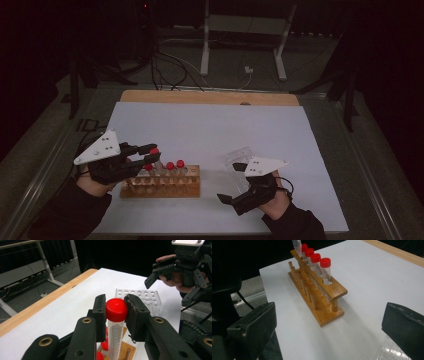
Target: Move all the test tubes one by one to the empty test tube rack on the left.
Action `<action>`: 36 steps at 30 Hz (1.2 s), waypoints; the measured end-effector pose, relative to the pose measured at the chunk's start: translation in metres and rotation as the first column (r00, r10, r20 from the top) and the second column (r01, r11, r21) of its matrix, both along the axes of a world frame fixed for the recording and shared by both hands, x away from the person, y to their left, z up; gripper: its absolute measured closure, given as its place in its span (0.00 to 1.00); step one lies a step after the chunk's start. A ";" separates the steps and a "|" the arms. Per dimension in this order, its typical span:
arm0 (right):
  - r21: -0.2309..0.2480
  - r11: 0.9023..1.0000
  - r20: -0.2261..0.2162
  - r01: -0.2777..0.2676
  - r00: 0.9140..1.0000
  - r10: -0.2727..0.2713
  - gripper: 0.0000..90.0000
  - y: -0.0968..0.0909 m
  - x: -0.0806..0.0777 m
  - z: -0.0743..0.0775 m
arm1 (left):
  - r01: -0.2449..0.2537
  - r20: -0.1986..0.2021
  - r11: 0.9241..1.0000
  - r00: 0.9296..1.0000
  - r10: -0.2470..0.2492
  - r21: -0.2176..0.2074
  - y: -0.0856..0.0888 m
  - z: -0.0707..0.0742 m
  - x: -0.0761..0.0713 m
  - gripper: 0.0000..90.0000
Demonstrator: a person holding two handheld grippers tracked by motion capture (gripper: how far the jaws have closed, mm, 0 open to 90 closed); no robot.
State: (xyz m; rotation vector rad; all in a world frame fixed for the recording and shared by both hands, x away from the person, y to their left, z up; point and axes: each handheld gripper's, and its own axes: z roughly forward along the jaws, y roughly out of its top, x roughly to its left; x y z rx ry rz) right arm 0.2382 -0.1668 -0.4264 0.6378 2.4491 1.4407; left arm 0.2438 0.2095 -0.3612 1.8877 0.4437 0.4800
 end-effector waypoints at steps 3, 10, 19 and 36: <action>0.002 1.000 -0.001 0.000 1.000 0.000 0.00 0.000 0.000 0.000 | -0.015 -0.003 1.000 1.000 0.015 0.000 0.007 0.000 -0.001 0.80; 0.004 1.000 0.000 -0.002 1.000 0.002 0.00 -0.001 0.000 0.000 | -0.065 -0.012 0.998 0.998 0.064 -0.007 0.025 -0.004 0.000 0.80; 0.005 1.000 -0.002 -0.001 1.000 0.001 0.00 -0.001 0.001 0.000 | -0.132 -0.018 0.991 0.991 0.131 -0.010 0.046 -0.009 0.002 0.80; 0.004 1.000 0.003 0.001 1.000 -0.001 0.00 -0.002 0.001 0.000 | -0.176 -0.029 0.983 0.984 0.175 -0.052 0.052 -0.030 0.014 0.80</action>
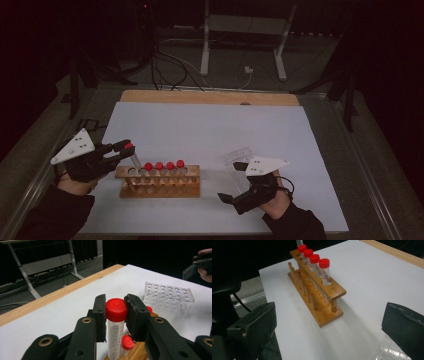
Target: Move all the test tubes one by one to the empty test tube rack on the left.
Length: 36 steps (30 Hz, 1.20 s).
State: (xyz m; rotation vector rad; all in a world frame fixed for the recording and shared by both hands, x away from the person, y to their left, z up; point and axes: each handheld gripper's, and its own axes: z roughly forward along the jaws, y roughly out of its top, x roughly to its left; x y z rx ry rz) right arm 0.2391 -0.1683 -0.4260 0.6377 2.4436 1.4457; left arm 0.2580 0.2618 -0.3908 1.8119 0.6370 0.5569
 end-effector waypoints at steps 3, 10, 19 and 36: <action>0.000 1.000 -0.001 0.000 1.000 0.000 0.00 0.000 0.000 0.000 | -0.005 0.001 1.000 1.000 0.005 -0.007 -0.001 -0.007 0.002 0.80; 0.000 1.000 0.000 0.001 1.000 -0.001 0.00 0.000 0.000 0.000 | -0.005 -0.028 1.000 1.000 0.004 -0.019 -0.001 -0.024 0.006 0.80; -0.001 1.000 -0.001 0.003 1.000 -0.003 0.00 -0.001 0.001 0.000 | -0.013 -0.068 1.000 0.998 0.011 -0.022 0.000 -0.045 0.006 0.80; 0.001 1.000 -0.009 -0.003 1.000 0.003 0.00 0.000 0.001 -0.001 | -0.025 -0.096 0.998 0.995 0.030 0.051 -0.006 -0.065 0.006 0.80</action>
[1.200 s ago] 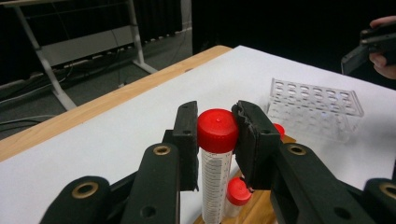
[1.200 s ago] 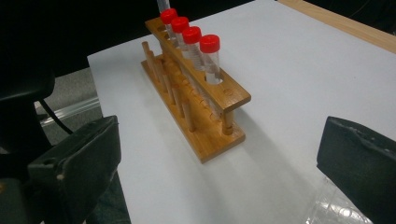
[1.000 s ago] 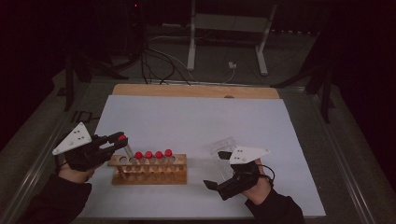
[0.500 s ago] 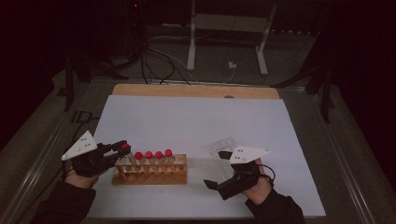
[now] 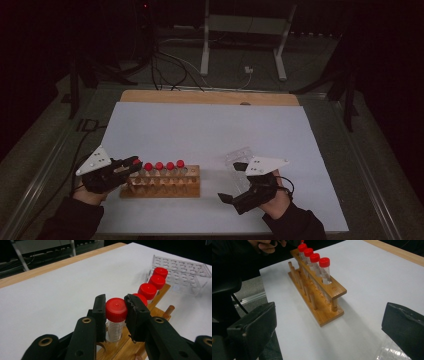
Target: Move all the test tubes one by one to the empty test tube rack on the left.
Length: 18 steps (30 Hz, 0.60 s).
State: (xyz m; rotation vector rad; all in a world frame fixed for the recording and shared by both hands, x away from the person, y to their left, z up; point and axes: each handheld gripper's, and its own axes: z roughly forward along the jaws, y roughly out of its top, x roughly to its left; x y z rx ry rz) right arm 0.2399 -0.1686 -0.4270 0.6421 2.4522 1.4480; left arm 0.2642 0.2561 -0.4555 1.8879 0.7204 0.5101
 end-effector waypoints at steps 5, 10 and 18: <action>-0.001 1.000 0.002 0.001 1.000 -0.001 0.00 0.000 0.000 0.000 | -0.004 -0.007 1.000 1.000 0.004 0.021 -0.001 -0.005 -0.001 0.80; 0.001 1.000 0.001 0.001 1.000 -0.001 0.00 -0.001 0.000 0.000 | -0.001 -0.005 1.000 1.000 0.001 0.031 -0.001 -0.004 -0.002 0.80; -0.002 1.000 0.002 -0.002 1.000 0.002 0.00 -0.001 0.000 0.001 | 0.011 -0.028 1.000 1.000 -0.011 0.014 0.002 -0.002 -0.002 0.78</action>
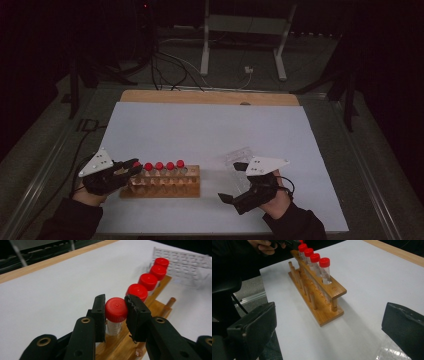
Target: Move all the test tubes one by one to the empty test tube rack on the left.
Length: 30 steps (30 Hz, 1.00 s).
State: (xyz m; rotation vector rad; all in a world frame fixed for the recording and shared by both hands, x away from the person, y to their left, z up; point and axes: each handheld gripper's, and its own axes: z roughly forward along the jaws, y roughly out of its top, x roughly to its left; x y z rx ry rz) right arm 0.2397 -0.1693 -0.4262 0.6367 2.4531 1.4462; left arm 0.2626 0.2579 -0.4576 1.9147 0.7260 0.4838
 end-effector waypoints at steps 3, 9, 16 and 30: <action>0.000 1.000 0.001 0.002 1.000 -0.002 0.00 0.000 0.000 0.000 | -0.011 -0.001 1.000 1.000 0.011 -0.008 0.002 0.004 -0.004 0.66; 0.004 1.000 0.006 0.001 1.000 -0.001 0.00 -0.001 -0.001 0.002 | -0.005 0.007 0.999 1.000 0.006 -0.038 0.004 0.016 -0.013 0.42; 0.008 1.000 0.018 0.016 1.000 -0.017 0.00 -0.006 -0.001 0.004 | 0.025 -0.003 0.999 1.000 -0.025 -0.045 -0.008 0.026 -0.022 0.09; 0.020 0.998 0.020 0.058 0.998 -0.058 0.00 -0.026 -0.007 0.003 | 0.214 0.024 0.975 0.977 -0.213 -0.051 -0.050 0.032 -0.039 0.01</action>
